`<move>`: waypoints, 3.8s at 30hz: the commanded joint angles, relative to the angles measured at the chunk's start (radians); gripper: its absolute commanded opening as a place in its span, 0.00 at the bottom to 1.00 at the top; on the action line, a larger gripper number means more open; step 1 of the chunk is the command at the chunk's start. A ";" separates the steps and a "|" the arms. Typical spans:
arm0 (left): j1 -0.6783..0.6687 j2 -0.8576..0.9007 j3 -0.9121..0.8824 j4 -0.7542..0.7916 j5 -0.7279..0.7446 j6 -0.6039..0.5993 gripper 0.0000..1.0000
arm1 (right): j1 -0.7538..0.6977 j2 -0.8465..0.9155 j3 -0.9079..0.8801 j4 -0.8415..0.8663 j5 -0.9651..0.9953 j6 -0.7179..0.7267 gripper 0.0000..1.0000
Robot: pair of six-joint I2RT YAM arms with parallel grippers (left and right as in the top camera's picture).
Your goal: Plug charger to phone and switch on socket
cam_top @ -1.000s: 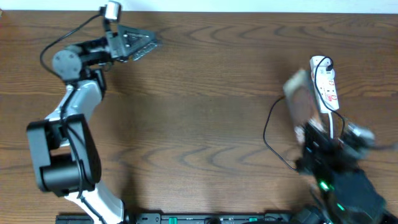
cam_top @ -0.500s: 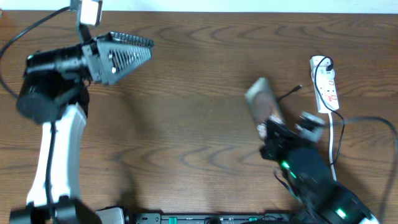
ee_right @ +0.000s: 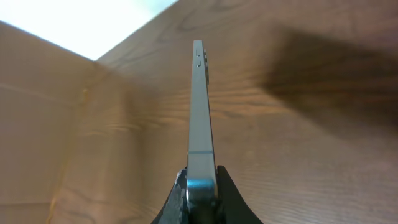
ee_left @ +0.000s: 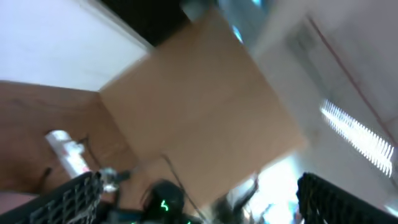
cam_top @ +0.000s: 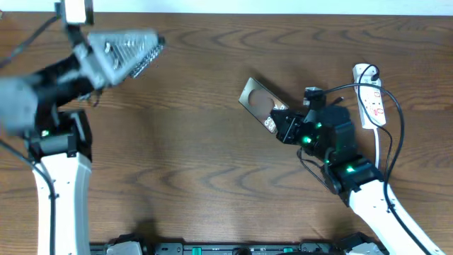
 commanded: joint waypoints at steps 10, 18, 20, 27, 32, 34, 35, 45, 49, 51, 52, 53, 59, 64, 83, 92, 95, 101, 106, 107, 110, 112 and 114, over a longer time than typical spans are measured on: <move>-0.345 0.111 0.018 -0.920 -0.863 0.945 1.00 | -0.207 -0.038 0.052 -0.102 -0.198 -0.145 0.01; -0.349 0.012 0.040 -1.318 -1.168 1.091 1.00 | -0.361 -0.035 0.034 0.081 -0.383 -0.050 0.01; -0.349 -0.043 0.041 -1.376 -1.229 1.095 0.99 | -0.427 -0.028 0.030 0.243 -0.573 0.055 0.01; -0.349 -0.199 0.040 -1.578 -1.260 1.108 0.99 | -0.465 0.028 0.008 0.369 -0.729 0.164 0.01; -0.349 -0.325 0.039 -1.591 -1.149 1.093 0.99 | -0.404 0.104 -0.074 0.514 -0.725 0.272 0.01; -0.349 -0.369 0.031 -1.584 -1.122 1.091 0.99 | -0.384 0.148 -0.121 0.716 -0.724 0.408 0.01; -0.349 -0.390 0.020 -1.584 -1.120 1.075 0.98 | -0.377 0.171 -0.144 0.827 -0.719 0.473 0.01; -0.349 -0.457 -0.314 -1.080 -0.672 0.847 0.98 | -0.254 0.450 -0.269 1.595 -0.558 0.869 0.01; -0.349 -0.413 -0.442 -0.840 -0.601 0.723 0.98 | -0.183 0.488 -0.266 1.596 -0.496 0.896 0.01; -0.349 -0.382 -0.470 -0.777 -0.587 0.696 0.98 | -0.148 0.486 -0.264 1.596 -0.463 0.896 0.01; -0.349 -0.366 -0.472 -0.766 -0.583 0.691 0.98 | -0.135 0.486 -0.262 1.596 -0.438 0.900 0.01; -0.349 -0.347 -0.472 -0.756 -0.579 0.686 0.98 | -0.123 0.486 -0.257 1.596 -0.412 0.900 0.01; -0.349 -0.239 -0.472 -0.653 -0.574 0.571 0.98 | -0.054 0.486 -0.218 1.596 -0.331 0.899 0.01; -0.387 -0.132 -0.472 -0.491 -0.568 0.471 0.98 | 0.019 0.486 -0.190 1.596 -0.238 0.895 0.01; -0.451 -0.006 -0.472 -0.265 -0.670 0.316 0.72 | 0.156 0.486 -0.190 1.488 -0.100 1.098 0.01; -0.457 -0.006 -0.472 -0.243 -0.709 0.258 0.61 | 0.207 0.486 -0.190 1.463 -0.047 1.188 0.01; -0.476 -0.006 -0.472 -0.243 -0.733 0.258 0.46 | 0.217 0.486 -0.190 1.463 -0.031 1.195 0.01; -0.501 -0.006 -0.472 -0.243 -0.775 0.259 0.25 | 0.222 0.486 -0.190 1.463 -0.032 1.228 0.01; -0.501 -0.005 -0.472 -0.243 -0.787 0.259 0.10 | 0.222 0.486 -0.190 1.466 -0.063 1.258 0.01; -0.501 -0.005 -0.472 -0.243 -0.787 0.259 0.08 | 0.223 0.486 -0.190 1.468 -0.063 1.258 0.01; -0.501 -0.005 -0.472 -0.243 -0.790 0.260 0.08 | 0.225 0.486 -0.190 1.467 -0.067 1.258 0.02; -0.501 -0.005 -0.472 -0.243 -0.798 0.272 0.07 | 0.229 0.486 -0.190 1.467 -0.076 1.258 0.08; -0.501 -0.005 -0.472 -0.245 -0.814 0.286 0.07 | 0.228 0.486 -0.190 1.467 -0.093 1.258 0.15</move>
